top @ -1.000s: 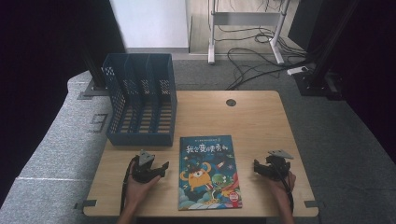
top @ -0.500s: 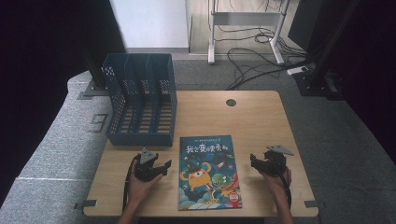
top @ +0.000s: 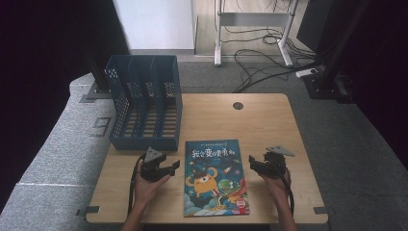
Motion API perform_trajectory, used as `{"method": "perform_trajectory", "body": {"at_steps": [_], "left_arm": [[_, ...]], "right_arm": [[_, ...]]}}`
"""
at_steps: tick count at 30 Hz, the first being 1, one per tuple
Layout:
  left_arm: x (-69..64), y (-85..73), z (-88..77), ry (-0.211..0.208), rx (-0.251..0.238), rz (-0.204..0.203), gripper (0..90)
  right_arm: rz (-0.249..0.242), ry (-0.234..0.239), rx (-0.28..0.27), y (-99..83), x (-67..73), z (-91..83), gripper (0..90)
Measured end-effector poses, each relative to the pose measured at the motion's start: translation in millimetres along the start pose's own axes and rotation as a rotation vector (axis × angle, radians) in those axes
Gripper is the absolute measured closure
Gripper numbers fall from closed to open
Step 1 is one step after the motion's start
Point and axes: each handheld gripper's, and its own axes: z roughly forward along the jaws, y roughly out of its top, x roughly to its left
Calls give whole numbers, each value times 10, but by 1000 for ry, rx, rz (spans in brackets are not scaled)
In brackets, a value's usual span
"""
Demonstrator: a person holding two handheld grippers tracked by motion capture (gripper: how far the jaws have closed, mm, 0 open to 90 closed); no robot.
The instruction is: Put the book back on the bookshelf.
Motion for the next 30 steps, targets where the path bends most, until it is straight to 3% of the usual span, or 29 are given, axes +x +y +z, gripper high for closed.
{"method": "perform_trajectory", "body": {"at_steps": [7, 12, 18, 24, 30], "left_arm": [[-15, -40, -19, -26, -15, -16, 308], [-103, -60, 81, -47, 11, -8, 303], [-185, -79, 159, -60, 54, -31, 302], [-323, -91, 239, -76, 90, 7, 301], [-421, -100, 284, -101, 99, 15, 296]], "right_arm": [[-45, 35, 19, -14, 207, 84, 185], [-70, 40, 27, -37, 282, 93, 184], [-100, 56, 48, -97, 380, 117, 181], [-119, 72, 64, -134, 506, 176, 182], [-133, 85, 74, -160, 586, 216, 181]]}}
